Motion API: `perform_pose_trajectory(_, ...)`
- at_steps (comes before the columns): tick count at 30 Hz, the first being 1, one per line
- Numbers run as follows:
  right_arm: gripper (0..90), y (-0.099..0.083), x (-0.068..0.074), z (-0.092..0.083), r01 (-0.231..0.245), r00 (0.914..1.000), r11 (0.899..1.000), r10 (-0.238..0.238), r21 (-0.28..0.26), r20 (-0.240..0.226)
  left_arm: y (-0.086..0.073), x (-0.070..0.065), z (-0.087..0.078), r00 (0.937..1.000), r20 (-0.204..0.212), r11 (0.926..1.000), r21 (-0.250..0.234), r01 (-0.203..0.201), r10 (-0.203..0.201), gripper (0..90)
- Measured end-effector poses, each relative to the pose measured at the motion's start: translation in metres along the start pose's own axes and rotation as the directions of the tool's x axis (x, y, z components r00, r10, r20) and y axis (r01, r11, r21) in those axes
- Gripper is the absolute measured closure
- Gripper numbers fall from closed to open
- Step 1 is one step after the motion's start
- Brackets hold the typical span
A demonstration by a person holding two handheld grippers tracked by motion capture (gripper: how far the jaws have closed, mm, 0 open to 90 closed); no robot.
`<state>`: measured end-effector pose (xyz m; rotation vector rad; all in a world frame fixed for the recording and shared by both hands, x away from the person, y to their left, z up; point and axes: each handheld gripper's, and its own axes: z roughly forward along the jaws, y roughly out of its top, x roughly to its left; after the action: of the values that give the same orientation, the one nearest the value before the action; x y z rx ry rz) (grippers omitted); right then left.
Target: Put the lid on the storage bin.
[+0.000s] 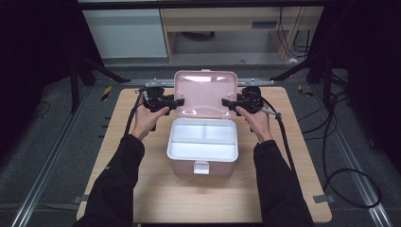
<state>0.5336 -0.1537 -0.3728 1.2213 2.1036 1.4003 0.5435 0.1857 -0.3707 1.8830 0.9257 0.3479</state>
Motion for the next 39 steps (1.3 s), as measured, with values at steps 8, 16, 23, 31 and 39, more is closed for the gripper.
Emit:
perform_pose_trajectory(8,35.3,-0.001,0.009,-0.013,0.033,0.9994,0.999,-0.033,-0.003,0.003,0.0,-0.011,-0.011,0.999,-0.013,0.9991,0.005,-0.043,0.043,51.7)
perform_pose_trajectory(16,35.6,0.0,0.016,-0.023,0.063,0.998,0.998,-0.063,-0.015,0.004,-0.002,-0.017,-0.021,0.9989,-0.008,0.9987,-0.025,-0.046,0.045,52.5)
perform_pose_trajectory(23,36.6,-0.001,0.023,-0.034,0.09,0.9958,0.995,-0.091,-0.032,-0.009,-0.006,-0.025,-0.033,0.9974,0.01,0.9969,-0.032,-0.071,0.072,53.0)
perform_pose_trajectory(31,38.2,-0.002,0.033,-0.047,0.138,0.9904,0.99,-0.138,-0.028,-0.001,-0.009,-0.034,-0.044,0.9938,0.011,0.9932,-0.036,-0.11,0.111,53.4)
perform_pose_trajectory(39,44.1,-0.011,0.034,-0.064,0.14,0.9896,0.989,-0.141,-0.051,-0.026,-0.014,-0.044,-0.052,0.9887,-0.003,0.988,-0.036,-0.15,0.15,51.8)
